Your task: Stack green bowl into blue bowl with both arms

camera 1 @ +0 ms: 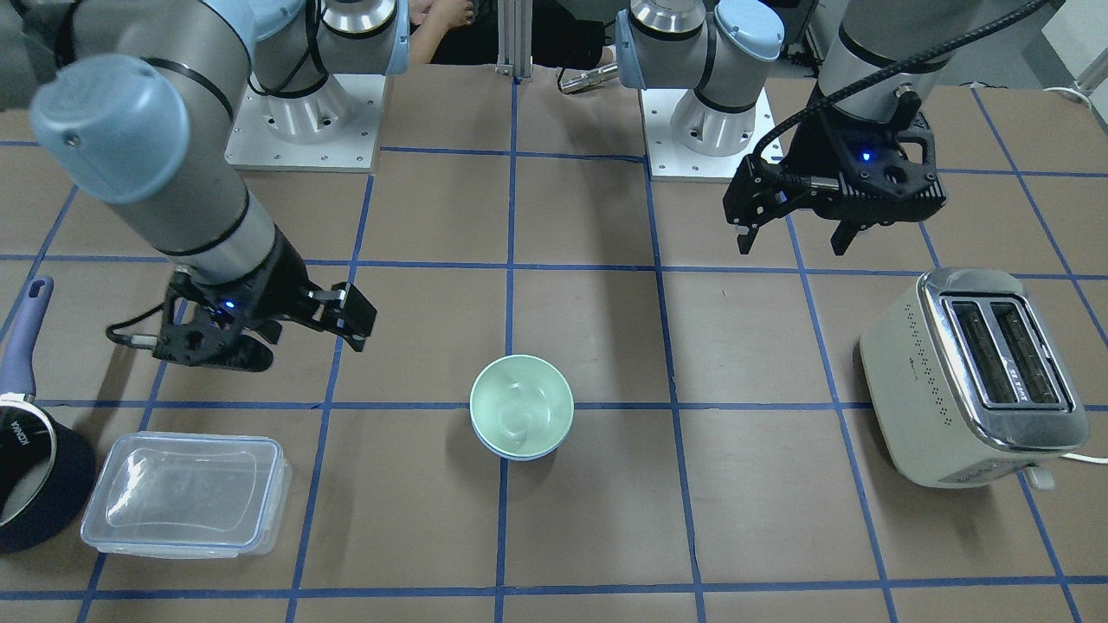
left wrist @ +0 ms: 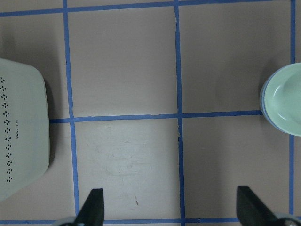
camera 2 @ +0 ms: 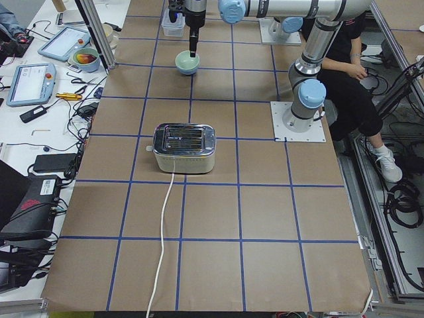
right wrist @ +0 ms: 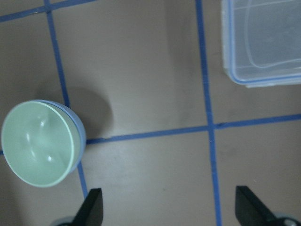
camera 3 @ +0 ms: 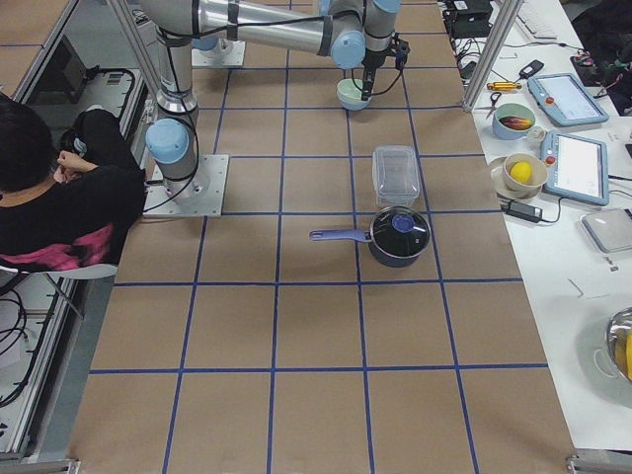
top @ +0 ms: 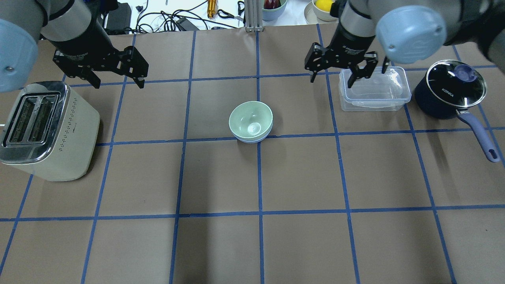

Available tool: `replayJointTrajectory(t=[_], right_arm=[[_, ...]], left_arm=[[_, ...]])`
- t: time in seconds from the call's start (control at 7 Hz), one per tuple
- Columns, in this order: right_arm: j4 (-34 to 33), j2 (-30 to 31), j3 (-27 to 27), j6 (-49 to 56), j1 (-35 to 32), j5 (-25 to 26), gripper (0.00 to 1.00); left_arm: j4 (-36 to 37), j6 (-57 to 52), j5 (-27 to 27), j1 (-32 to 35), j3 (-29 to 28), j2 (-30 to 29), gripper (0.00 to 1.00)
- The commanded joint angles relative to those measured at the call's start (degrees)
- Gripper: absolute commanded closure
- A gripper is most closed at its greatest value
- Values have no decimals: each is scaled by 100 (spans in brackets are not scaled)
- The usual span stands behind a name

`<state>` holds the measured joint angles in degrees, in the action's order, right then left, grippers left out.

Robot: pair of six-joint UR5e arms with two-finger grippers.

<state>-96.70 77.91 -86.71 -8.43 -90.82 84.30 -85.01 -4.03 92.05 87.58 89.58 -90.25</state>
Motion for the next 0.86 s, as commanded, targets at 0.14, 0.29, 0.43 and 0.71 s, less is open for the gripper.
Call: replayJointTrajectory(t=[0.14, 0.29, 0.43, 0.71], right_arm=[[1108, 847, 14, 263, 196, 403, 0], [1249, 910, 14, 245, 205, 420, 0], [1485, 928, 5, 245, 205, 455, 0], [1453, 954, 75, 167, 197, 473, 0]], left_arm=[[19, -10, -30, -4, -72, -19, 1], [20, -10, -21, -4, -72, -28, 1], [28, -1, -21, -4, -72, -28, 1], [28, -1, -21, -4, -29, -19, 1]])
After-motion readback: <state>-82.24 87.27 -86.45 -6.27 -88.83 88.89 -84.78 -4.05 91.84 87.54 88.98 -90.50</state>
